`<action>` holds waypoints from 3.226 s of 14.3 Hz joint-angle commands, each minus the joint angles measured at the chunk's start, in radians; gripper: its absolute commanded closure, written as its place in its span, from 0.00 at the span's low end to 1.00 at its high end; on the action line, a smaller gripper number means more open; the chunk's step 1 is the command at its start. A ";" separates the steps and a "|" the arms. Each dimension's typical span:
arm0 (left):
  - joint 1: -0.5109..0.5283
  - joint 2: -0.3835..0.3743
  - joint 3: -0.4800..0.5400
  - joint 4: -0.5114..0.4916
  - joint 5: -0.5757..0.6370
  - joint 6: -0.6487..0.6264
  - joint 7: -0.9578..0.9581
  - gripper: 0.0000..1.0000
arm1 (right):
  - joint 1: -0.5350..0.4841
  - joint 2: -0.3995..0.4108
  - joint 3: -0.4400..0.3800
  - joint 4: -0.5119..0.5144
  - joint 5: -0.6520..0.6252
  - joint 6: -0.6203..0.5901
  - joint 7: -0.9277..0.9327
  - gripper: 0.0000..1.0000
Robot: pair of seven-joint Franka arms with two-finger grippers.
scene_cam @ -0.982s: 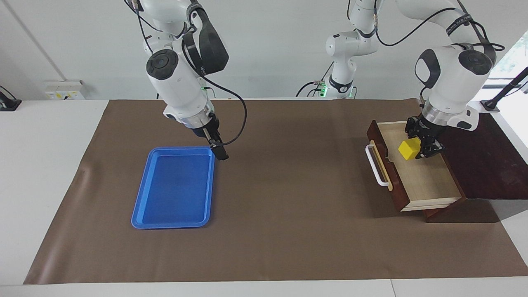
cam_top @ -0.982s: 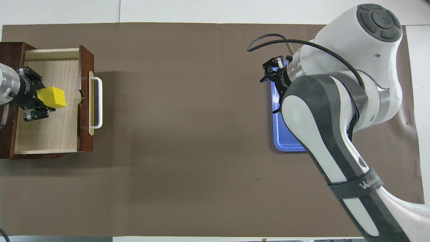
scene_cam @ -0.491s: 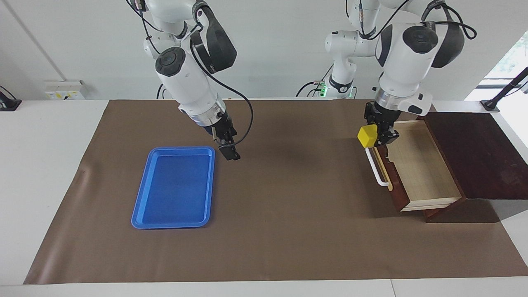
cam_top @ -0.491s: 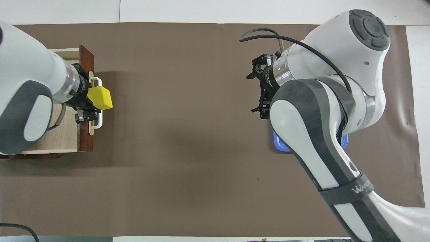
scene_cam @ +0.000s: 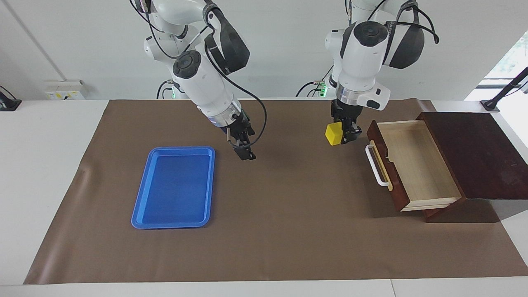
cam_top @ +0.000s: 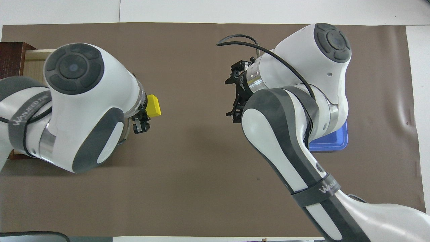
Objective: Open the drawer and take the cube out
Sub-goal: 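Lift the yellow cube out of the drawer with the left gripper, then carry the cube toward the right gripper while the right gripper approaches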
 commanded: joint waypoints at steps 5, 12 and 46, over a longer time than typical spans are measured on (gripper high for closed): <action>-0.063 0.080 0.020 0.009 -0.007 0.075 -0.086 1.00 | 0.042 0.033 -0.002 -0.007 0.018 0.042 0.037 0.01; -0.078 0.094 0.018 0.035 -0.027 0.081 -0.103 1.00 | 0.040 0.033 0.000 -0.008 0.012 0.021 -0.126 0.01; -0.077 0.091 0.017 0.006 -0.024 0.114 -0.117 1.00 | 0.138 0.272 0.000 0.422 -0.074 -0.183 0.044 0.02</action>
